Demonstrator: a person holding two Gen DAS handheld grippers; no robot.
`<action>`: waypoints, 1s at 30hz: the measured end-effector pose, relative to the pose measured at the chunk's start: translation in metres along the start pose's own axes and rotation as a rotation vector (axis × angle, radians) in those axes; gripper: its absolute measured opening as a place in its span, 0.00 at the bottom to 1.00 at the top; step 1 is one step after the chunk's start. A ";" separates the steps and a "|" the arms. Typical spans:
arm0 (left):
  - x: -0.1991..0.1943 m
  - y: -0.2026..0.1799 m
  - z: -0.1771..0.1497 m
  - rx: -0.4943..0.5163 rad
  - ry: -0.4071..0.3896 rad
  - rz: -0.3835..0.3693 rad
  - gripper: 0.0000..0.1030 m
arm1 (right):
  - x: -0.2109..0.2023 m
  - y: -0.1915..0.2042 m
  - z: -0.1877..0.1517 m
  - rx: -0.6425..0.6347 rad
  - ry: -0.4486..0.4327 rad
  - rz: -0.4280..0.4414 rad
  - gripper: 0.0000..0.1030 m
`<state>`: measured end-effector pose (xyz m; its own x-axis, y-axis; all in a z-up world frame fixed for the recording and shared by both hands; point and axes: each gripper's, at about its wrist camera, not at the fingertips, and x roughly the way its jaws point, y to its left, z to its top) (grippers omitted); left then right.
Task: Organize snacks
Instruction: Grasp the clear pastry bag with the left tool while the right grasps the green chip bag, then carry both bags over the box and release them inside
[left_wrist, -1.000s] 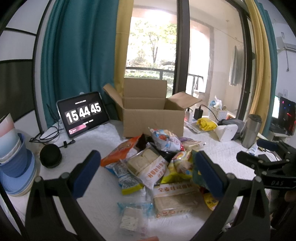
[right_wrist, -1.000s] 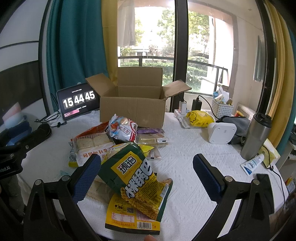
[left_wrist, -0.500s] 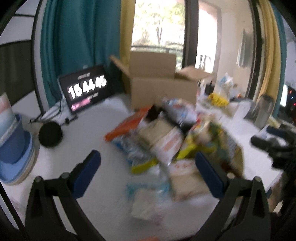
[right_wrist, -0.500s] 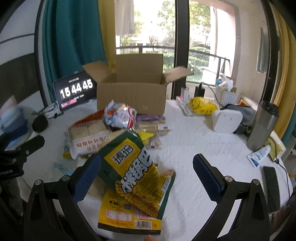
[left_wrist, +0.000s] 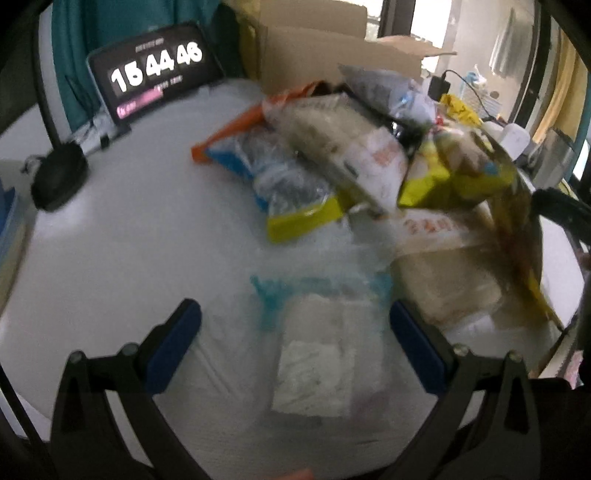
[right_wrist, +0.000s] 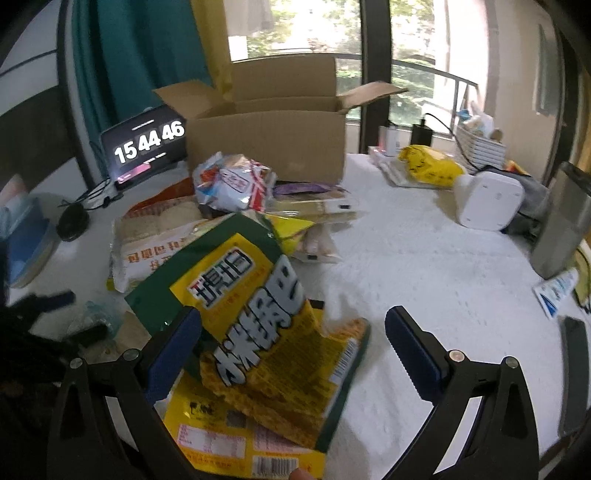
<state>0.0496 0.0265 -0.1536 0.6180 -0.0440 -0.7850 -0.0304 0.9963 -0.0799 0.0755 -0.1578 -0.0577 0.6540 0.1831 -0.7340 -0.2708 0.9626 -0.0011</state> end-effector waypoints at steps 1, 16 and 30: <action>0.001 -0.002 0.000 0.014 0.007 0.013 0.99 | 0.005 0.000 0.000 -0.005 0.008 0.013 0.99; -0.017 0.003 0.011 0.041 -0.036 0.033 0.58 | 0.036 -0.011 0.005 0.019 0.052 0.152 0.48; -0.070 0.012 0.069 0.037 -0.262 0.047 0.59 | -0.023 -0.012 0.052 -0.051 -0.137 0.144 0.24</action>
<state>0.0600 0.0464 -0.0570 0.7992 0.0177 -0.6008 -0.0379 0.9991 -0.0209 0.1006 -0.1633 -0.0058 0.6953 0.3469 -0.6295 -0.4016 0.9138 0.0600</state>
